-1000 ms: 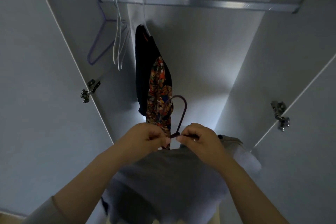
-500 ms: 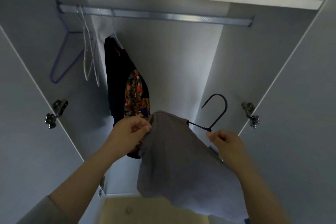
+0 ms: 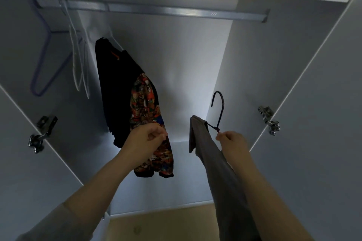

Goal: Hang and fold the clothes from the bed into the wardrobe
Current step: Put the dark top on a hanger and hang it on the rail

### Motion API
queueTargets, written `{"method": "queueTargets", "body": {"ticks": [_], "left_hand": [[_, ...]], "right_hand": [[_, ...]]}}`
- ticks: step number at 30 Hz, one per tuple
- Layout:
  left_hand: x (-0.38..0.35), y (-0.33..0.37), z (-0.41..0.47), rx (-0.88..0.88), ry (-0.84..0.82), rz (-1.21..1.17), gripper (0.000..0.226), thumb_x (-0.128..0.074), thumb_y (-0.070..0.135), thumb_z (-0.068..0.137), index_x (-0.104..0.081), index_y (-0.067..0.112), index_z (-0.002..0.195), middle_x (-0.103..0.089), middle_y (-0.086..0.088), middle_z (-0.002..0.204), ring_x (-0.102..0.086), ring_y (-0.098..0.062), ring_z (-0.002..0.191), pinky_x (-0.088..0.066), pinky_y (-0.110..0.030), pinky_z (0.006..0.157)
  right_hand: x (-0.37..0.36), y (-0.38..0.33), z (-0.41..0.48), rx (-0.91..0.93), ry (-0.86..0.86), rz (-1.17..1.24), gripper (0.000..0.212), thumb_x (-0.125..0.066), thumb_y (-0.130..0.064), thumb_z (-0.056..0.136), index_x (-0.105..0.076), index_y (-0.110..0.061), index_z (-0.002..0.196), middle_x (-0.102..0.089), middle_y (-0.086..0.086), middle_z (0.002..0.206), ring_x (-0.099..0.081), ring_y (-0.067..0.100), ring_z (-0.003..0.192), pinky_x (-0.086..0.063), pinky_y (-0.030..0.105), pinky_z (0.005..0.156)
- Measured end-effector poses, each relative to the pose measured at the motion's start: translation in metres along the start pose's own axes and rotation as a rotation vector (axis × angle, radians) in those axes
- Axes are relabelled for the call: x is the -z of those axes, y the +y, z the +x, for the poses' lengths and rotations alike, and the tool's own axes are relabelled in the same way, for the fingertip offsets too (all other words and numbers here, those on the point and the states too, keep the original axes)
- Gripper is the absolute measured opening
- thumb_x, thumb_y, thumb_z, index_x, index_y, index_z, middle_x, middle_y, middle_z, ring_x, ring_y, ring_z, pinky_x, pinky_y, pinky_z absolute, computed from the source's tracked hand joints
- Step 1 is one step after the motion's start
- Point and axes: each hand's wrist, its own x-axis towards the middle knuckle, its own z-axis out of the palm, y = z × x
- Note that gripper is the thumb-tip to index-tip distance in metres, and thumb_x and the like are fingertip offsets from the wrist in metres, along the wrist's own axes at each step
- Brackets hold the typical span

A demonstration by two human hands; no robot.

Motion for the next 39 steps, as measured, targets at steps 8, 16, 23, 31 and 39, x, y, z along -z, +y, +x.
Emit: {"method": "queueTargets", "body": {"ticks": [8,16,23,31,39], "left_hand": [[0.015,-0.002,0.070,-0.005,0.216,0.153,0.015,-0.063,0.023,0.092,-0.064,0.024,0.107,-0.061,0.008,0.104,-0.058,-0.004,0.090,-0.051,-0.025,0.085],[0.027,0.013,0.144,-0.098,0.441,0.420,0.032,-0.066,0.015,0.089,-0.064,0.006,0.120,-0.060,-0.012,0.115,-0.059,-0.025,0.102,-0.043,-0.027,0.085],[0.033,-0.007,0.174,0.056,0.509,0.532,0.033,-0.071,0.018,0.087,-0.066,-0.003,0.113,-0.046,-0.022,0.117,-0.056,-0.031,0.089,-0.050,-0.035,0.082],[0.067,-0.043,0.153,0.072,0.539,0.428,0.019,-0.058,-0.010,0.084,-0.069,0.002,0.094,-0.045,-0.006,0.090,-0.048,-0.016,0.068,-0.030,-0.010,0.059],[0.100,-0.065,0.137,0.025,0.494,0.427,0.019,-0.056,-0.010,0.083,-0.067,0.004,0.091,-0.053,-0.010,0.086,-0.056,-0.024,0.066,-0.046,-0.031,0.061]], "right_hand": [[-0.022,-0.023,0.072,-0.004,-0.057,0.097,0.031,-0.044,-0.010,0.095,-0.060,0.016,0.103,-0.057,0.028,0.083,-0.048,0.026,0.066,-0.043,0.037,0.064],[-0.035,-0.059,0.147,0.061,-0.165,0.206,0.027,-0.046,-0.006,0.096,-0.063,0.014,0.097,-0.056,0.012,0.074,-0.053,0.026,0.071,-0.050,0.041,0.073],[-0.054,-0.089,0.178,0.138,-0.220,0.257,0.027,-0.045,-0.007,0.096,-0.061,0.015,0.097,-0.056,0.010,0.074,-0.051,0.024,0.071,-0.051,0.045,0.077],[-0.079,-0.121,0.184,0.169,-0.252,0.290,0.027,-0.044,-0.005,0.095,-0.063,0.015,0.095,-0.054,0.010,0.073,-0.050,0.025,0.068,-0.044,0.036,0.070],[-0.115,-0.166,0.180,0.122,-0.259,0.357,0.029,-0.042,-0.005,0.094,-0.066,-0.014,0.083,-0.058,0.001,0.077,-0.051,0.020,0.070,-0.044,0.035,0.072]]}}
